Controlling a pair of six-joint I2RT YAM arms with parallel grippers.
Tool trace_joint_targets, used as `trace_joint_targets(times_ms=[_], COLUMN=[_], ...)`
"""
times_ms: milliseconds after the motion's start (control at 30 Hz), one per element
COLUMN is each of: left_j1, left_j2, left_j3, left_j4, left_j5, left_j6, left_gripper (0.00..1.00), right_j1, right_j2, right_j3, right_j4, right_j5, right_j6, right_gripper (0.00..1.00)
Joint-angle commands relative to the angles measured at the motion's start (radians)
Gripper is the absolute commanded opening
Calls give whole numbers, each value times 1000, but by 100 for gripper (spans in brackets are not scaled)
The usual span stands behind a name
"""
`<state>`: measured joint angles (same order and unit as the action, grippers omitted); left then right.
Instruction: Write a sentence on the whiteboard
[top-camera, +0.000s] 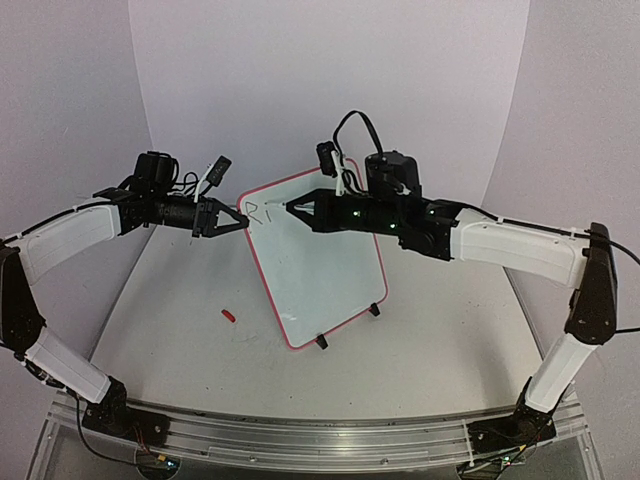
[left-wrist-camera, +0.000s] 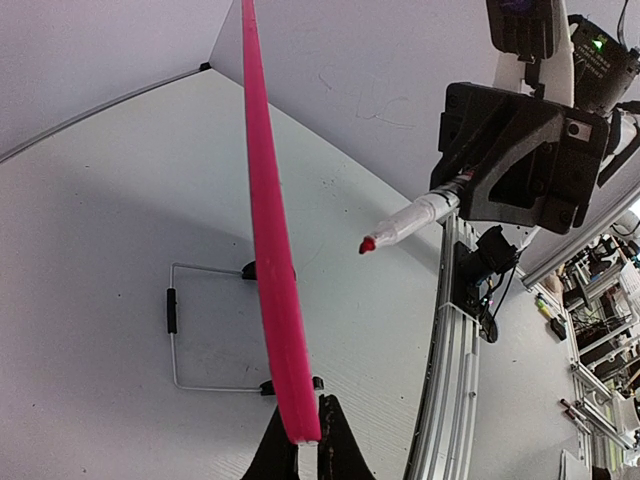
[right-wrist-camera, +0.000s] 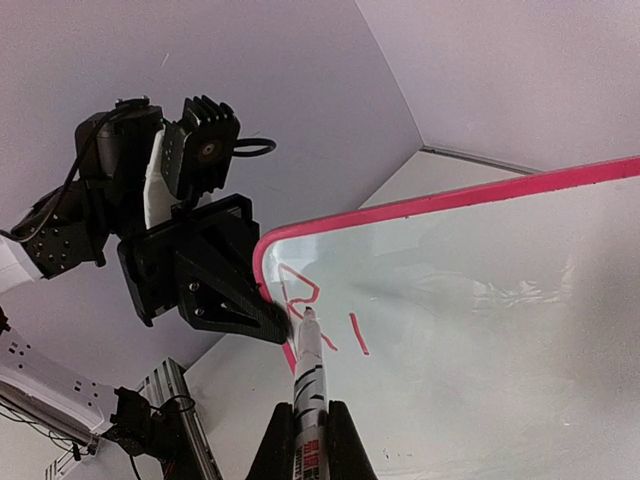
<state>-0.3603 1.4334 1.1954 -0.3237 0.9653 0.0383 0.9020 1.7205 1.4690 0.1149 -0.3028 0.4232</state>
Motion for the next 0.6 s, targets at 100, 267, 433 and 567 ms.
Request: trace_joint_targets(times_ms=[100, 267, 433, 567], left_j1=[-9, -11, -11, -13], left_j2=[-21, -21, -19, -18], left_j3=[-5, -5, -5, -5], left_j4=[-30, -31, -31, -31], left_j5=[7, 8, 10, 11], left_j6=[48, 49, 48, 48], left_gripper=[0, 0, 0, 0], right_j1=[-3, -3, -3, -3], right_j2=[35, 52, 61, 62], right_j3=[60, 72, 77, 70], right_j4=[43, 43, 45, 45], right_j5=[16, 16, 27, 57], right_j6=[-7, -6, -4, 0], right_gripper=[0, 0, 0, 0])
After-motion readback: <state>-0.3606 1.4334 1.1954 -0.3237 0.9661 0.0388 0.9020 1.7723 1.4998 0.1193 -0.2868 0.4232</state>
